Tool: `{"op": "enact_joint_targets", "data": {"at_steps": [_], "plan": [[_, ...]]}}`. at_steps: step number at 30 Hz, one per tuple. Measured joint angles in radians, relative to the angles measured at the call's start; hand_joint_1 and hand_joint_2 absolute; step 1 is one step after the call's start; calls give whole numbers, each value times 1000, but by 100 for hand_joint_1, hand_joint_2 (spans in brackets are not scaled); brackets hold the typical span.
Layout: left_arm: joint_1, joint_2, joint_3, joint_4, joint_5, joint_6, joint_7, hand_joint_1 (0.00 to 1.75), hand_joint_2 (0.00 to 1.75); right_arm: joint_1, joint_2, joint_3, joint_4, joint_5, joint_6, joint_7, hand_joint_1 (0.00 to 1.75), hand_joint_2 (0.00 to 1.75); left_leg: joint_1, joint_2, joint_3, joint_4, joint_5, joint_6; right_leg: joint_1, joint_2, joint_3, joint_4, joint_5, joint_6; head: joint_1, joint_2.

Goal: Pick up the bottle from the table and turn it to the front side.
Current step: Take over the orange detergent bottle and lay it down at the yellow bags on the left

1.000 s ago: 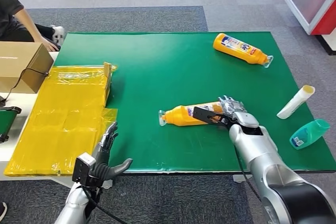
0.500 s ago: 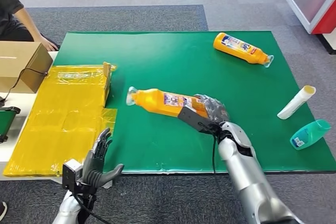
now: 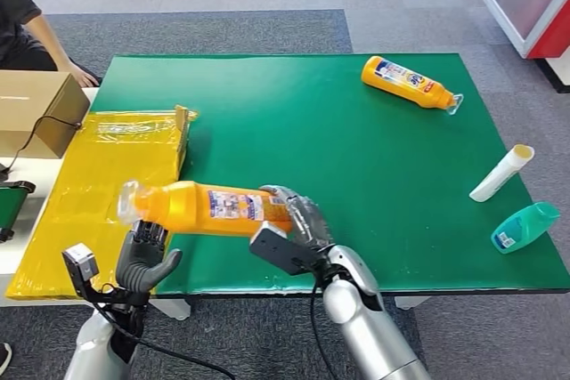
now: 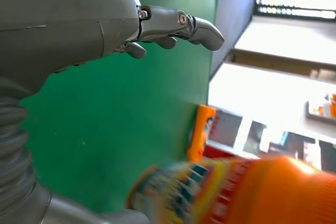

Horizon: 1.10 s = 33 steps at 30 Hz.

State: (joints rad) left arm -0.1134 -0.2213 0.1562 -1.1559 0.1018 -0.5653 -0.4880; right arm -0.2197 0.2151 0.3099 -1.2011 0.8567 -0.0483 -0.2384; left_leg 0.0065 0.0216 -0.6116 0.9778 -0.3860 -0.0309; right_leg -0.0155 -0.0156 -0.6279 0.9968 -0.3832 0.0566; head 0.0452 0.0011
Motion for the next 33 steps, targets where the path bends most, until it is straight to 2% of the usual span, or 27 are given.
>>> {"op": "enact_joint_targets", "data": {"at_steps": [5,10,11,12,14,15,16,19,23,26,30,33], "plan": [[-6,46,-74,-23,44,-53,-8,0,175,-34,18,80,141,-25,-30,-16,175,175,0,0,0,0,0,0,0,0,0,0,0,0,0,0],[-6,86,-126,-37,61,-59,-19,0,175,-62,34,131,245,-31,-40,-28,175,175,0,0,0,0,0,0,0,0,0,0,0,0,0,0],[-7,91,-132,-39,63,-60,-21,44,175,-67,37,140,262,-30,-42,-29,175,175,0,0,0,0,0,0,0,0,0,0,0,0,0,0],[-8,98,-139,-41,66,-61,-22,87,175,-72,40,149,279,-29,-43,-30,139,175,0,0,0,0,0,0,0,0,-1,0,0,0,0,0],[-11,109,-151,-42,68,-67,-28,175,175,-83,45,167,312,-29,-46,-32,54,175,0,0,0,0,0,0,0,0,-1,0,0,0,0,0],[-12,113,-158,-42,68,-71,-34,175,175,-87,48,175,325,-28,-47,-33,10,175,0,0,0,0,0,0,0,0,-1,0,0,0,0,0],[-13,116,-163,-42,67,-73,-44,175,175,-91,50,183,337,-27,-49,-35,2,175,0,0,0,0,0,0,0,0,-1,0,0,0,0,0],[-18,119,-175,-50,2,-18,-88,175,175,-92,53,208,368,-33,-60,-33,0,175,0,0,0,0,0,0,0,0,-1,0,0,0,0,0],[-13,120,-181,-105,-237,196,-89,175,175,-80,49,208,368,-50,-76,-9,0,175,0,0,0,0,0,0,0,0,-1,0,0,0,0,0],[-4,114,-183,-175,-451,356,-50,175,175,-49,38,179,324,-39,-77,18,0,175,0,0,0,0,0,0,0,0,-1,0,0,0,0,0],[3,107,-183,-252,-611,459,-6,175,175,-15,25,135,261,-20,-72,37,0,175,0,0,-1,0,0,0,0,0,-1,0,0,0,0,0],[6,106,-183,-304,-893,619,96,175,175,10,21,100,212,0,-65,53,0,175,0,0,-1,0,0,0,0,0,-1,0,0,0,0,0]]}}
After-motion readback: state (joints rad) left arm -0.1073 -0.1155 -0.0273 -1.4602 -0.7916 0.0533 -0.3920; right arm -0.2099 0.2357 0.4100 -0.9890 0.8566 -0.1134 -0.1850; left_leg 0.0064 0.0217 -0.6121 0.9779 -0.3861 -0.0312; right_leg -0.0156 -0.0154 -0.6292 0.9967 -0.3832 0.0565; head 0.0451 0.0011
